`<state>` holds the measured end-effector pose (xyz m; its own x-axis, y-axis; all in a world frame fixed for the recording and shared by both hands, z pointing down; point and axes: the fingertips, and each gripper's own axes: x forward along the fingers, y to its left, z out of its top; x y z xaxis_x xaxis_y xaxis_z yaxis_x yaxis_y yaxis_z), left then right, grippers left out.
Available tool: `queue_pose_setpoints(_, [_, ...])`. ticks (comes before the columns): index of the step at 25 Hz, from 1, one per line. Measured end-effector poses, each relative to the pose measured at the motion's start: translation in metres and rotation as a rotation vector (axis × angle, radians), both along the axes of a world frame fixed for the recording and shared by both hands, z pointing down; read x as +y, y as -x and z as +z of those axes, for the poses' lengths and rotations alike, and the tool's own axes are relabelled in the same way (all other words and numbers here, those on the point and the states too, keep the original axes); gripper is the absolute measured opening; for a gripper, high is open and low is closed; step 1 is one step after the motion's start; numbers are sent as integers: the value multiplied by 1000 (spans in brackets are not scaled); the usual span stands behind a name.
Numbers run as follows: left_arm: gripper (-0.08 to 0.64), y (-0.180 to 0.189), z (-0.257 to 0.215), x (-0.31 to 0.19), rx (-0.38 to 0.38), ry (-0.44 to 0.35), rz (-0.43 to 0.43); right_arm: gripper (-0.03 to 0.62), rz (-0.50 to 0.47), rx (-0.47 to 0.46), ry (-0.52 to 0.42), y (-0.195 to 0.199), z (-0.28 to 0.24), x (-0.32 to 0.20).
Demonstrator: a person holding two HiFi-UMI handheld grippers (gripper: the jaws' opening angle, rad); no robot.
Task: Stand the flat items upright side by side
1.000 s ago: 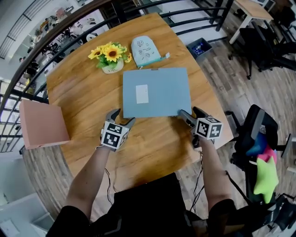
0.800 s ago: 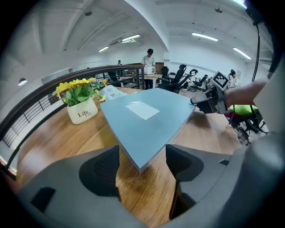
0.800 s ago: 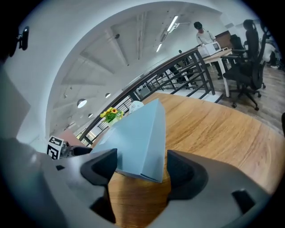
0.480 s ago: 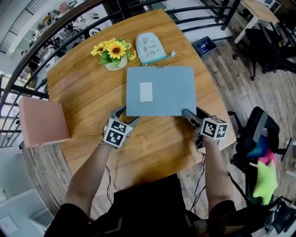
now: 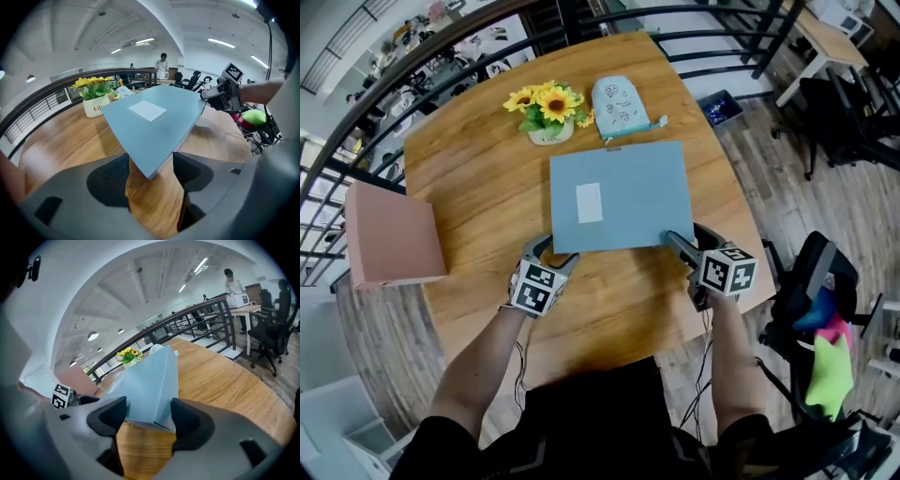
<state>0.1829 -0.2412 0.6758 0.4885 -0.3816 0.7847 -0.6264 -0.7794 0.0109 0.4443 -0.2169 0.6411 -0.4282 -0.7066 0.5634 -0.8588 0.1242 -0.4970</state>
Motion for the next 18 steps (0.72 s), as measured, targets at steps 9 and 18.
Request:
queue_pose_setpoints(9, [291, 57, 2, 24, 39, 33, -46, 311, -86, 146, -15, 59, -41, -3])
queue_pose_setpoints(18, [270, 79, 10, 36, -12, 38, 26, 308, -181, 386, -121, 112, -118, -18])
